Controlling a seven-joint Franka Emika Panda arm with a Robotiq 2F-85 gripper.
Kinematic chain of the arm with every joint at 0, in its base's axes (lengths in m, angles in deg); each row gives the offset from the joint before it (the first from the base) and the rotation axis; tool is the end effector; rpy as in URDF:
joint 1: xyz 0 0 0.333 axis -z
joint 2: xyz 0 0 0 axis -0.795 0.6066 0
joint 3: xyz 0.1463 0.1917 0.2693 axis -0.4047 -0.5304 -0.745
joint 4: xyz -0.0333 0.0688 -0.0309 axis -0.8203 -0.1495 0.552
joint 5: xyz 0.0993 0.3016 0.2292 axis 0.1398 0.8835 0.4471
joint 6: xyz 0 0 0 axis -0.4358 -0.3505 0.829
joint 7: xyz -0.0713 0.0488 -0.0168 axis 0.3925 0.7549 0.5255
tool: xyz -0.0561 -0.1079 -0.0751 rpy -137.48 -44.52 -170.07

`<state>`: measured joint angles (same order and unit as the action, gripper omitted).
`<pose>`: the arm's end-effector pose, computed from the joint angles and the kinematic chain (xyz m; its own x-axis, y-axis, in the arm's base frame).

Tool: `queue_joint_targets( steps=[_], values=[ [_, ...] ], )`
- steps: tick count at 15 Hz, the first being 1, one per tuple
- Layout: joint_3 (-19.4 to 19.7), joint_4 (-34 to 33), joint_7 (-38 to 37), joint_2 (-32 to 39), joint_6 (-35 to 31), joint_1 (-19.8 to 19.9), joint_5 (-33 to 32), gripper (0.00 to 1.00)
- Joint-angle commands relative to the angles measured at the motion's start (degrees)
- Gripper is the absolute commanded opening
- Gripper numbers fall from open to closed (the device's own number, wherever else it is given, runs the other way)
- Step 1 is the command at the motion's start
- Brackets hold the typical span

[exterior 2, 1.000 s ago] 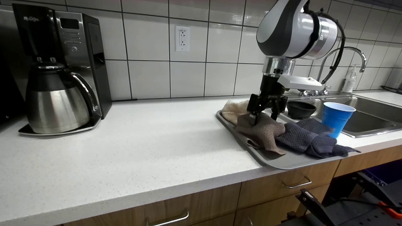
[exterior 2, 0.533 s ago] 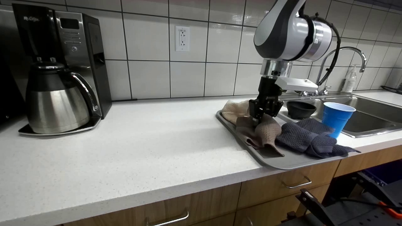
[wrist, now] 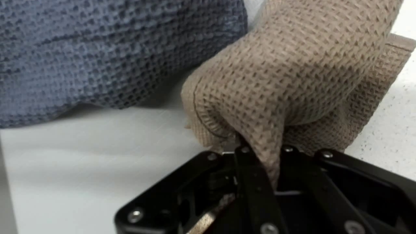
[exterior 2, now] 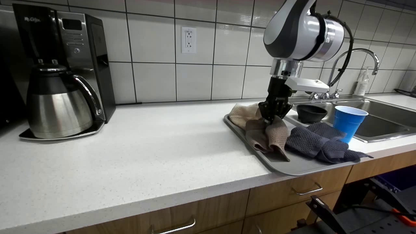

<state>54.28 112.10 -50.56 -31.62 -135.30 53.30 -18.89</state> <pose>0.4768 0.0058 0.2251 0.9874 0.1581 0.0037 0.1578 -0.9830 -0.0936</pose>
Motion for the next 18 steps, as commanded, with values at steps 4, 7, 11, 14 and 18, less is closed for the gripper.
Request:
queue_joint_targets(
  steps=[4, 7, 11, 14, 18],
  values=[
    [-0.8, 0.59, 0.1, -7.75, 4.77, 0.61, 0.84, 0.03],
    [-0.52, 1.33, -0.28, -11.4, 6.0, -0.23, 0.82, 0.03],
    [-0.68, 2.47, -1.19, -15.83, 7.28, -2.15, 0.38, 0.03],
    [-1.09, 3.51, -1.88, -18.68, 7.94, -4.19, 0.31, 0.03],
    [-2.0, 4.27, -1.96, -21.35, 9.11, -7.33, 0.78, 0.03]
  ],
)
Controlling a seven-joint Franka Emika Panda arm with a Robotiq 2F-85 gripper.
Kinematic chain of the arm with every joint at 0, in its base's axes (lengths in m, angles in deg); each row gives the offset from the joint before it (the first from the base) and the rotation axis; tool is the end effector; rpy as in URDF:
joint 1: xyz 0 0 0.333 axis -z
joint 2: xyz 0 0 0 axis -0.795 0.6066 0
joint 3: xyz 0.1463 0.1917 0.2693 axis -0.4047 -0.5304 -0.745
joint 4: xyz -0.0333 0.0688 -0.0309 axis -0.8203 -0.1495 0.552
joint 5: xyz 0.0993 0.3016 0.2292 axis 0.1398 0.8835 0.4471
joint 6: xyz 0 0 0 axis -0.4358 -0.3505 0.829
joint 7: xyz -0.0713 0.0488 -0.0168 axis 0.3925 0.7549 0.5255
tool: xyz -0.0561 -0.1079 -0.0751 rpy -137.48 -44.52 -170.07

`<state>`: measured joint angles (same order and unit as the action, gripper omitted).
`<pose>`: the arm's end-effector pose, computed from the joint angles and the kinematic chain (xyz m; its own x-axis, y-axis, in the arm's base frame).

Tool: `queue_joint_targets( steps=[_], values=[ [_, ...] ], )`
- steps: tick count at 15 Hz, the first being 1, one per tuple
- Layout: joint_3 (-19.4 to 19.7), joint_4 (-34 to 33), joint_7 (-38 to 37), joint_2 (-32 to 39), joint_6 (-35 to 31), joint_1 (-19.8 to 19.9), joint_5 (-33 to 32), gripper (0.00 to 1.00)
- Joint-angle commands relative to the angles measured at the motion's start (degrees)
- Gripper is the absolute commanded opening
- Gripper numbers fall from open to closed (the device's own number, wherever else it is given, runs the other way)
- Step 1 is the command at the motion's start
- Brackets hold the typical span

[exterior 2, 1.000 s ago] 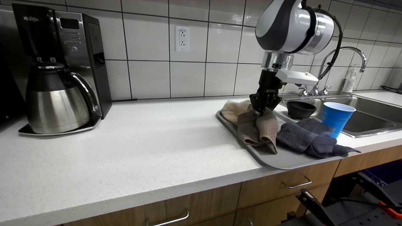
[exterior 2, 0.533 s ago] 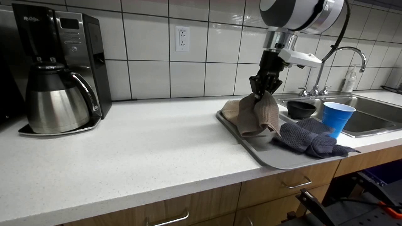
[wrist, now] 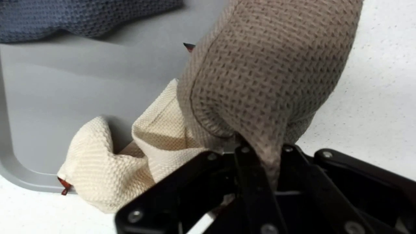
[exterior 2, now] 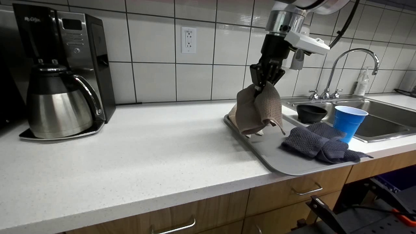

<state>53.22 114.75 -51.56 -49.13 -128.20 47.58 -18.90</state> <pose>0.4520 0.0627 0.3393 0.9534 0.2679 0.1390 0.2808 -0.9561 -0.0833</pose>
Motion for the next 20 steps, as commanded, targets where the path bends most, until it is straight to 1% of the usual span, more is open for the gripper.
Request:
queue_joint_targets(
  steps=[1, 4, 13, 20],
  values=[
    [-1.16, 1.61, -0.87, -4.26, 2.28, -2.47, 0.92, 0.03],
    [-2.1, 1.6, -0.88, -4.78, 2.06, -4.81, 0.96, 0.03],
    [-6.17, -2.12, -1.14, -1.35, 1.62, -10.95, 2.28, 0.03],
    [-9.24, -8.52, -1.49, 5.32, 1.68, -12.76, 3.33, 0.03]
  ],
)
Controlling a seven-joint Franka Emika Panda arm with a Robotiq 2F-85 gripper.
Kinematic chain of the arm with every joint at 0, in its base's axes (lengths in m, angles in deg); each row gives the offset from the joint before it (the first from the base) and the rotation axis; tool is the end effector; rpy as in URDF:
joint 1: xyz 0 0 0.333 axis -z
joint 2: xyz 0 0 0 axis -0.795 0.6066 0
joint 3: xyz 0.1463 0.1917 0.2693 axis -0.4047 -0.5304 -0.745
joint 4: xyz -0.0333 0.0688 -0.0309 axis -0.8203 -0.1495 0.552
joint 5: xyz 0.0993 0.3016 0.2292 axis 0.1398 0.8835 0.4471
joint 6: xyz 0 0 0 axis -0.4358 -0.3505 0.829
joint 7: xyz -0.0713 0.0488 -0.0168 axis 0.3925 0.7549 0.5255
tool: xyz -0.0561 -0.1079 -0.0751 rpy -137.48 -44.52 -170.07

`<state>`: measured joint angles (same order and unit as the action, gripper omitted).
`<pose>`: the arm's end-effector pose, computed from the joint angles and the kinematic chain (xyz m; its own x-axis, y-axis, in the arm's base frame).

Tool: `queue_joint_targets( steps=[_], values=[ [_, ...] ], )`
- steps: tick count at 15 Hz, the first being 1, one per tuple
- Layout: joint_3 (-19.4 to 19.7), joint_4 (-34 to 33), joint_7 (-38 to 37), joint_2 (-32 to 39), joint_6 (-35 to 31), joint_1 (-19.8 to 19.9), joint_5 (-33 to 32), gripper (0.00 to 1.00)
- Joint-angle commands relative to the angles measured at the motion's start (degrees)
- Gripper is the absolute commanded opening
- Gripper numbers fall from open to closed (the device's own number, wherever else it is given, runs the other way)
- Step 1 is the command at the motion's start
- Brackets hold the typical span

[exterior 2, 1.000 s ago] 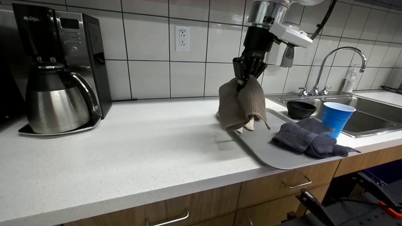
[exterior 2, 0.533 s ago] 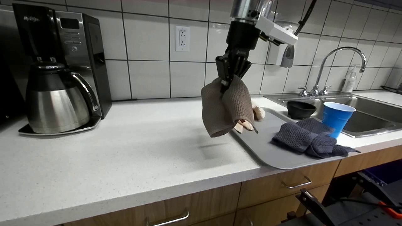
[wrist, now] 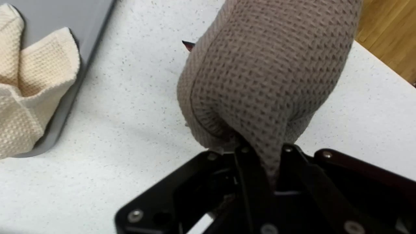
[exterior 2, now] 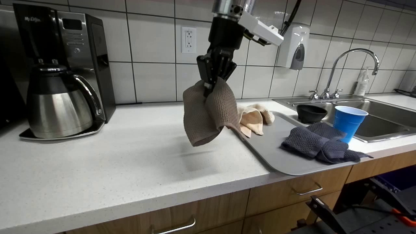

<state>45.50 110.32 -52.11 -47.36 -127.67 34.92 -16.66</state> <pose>0.4251 0.2296 0.3563 0.8177 0.5483 0.1757 0.5685 -0.8170 -0.0963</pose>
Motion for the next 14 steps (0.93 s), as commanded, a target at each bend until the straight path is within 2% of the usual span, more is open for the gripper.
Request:
queue_joint_targets(
  steps=[1, 8, 14],
  values=[
    [-2.01, -4.76, -1.15, 4.58, 0.8, -0.13, 0.91, 0.03],
    [-5.34, -10.9, -2.77, 13.05, 0.68, 0.01, -0.91, 0.03],
    [-6.57, -15.37, -5.33, 19.68, 0.1, -0.29, -3.56, 0.03]
  ],
)
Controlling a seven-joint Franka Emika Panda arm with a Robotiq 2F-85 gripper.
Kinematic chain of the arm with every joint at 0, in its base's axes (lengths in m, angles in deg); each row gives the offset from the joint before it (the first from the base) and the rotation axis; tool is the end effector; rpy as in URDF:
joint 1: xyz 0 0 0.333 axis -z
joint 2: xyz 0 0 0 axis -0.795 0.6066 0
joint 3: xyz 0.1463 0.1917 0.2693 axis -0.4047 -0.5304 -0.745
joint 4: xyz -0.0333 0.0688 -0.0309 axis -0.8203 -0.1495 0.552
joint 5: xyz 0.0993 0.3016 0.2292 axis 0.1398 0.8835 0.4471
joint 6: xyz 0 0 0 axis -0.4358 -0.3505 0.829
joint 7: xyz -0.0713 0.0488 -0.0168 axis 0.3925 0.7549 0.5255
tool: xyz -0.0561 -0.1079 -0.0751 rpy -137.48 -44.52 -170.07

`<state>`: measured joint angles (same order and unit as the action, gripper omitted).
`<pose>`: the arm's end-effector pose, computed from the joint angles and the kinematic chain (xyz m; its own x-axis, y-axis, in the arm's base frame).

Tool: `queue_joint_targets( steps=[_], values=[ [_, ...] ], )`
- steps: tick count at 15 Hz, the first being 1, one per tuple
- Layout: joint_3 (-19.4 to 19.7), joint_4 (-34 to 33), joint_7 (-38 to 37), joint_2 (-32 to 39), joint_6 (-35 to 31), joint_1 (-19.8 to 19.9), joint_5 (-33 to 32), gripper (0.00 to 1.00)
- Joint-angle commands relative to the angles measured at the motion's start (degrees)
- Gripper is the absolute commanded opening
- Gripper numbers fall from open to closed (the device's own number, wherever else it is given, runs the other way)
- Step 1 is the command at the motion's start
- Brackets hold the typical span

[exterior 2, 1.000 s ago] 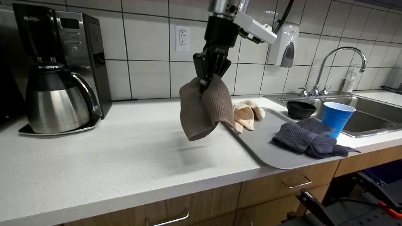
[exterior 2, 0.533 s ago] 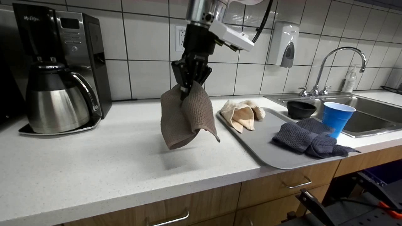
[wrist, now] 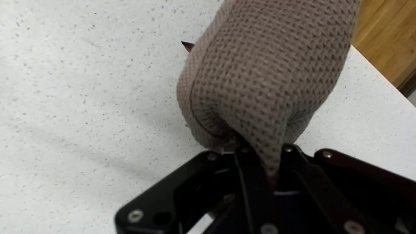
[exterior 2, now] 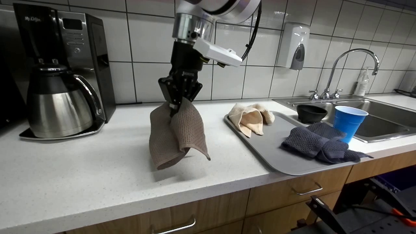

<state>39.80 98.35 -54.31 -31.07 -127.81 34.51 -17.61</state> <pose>0.4606 0.3144 0.3016 0.7857 0.6083 0.1122 0.6184 -0.7683 -0.1649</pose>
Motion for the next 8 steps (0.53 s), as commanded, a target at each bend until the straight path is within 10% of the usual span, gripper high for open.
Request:
queue_joint_targets(
  steps=[1, 8],
  values=[
    [-0.83, -3.88, -3.81, 4.43, -0.18, -0.05, -3.52, 0.03],
    [-0.41, -8.24, -7.91, 11.05, 0.54, -1.27, -9.12, 0.03]
  ],
)
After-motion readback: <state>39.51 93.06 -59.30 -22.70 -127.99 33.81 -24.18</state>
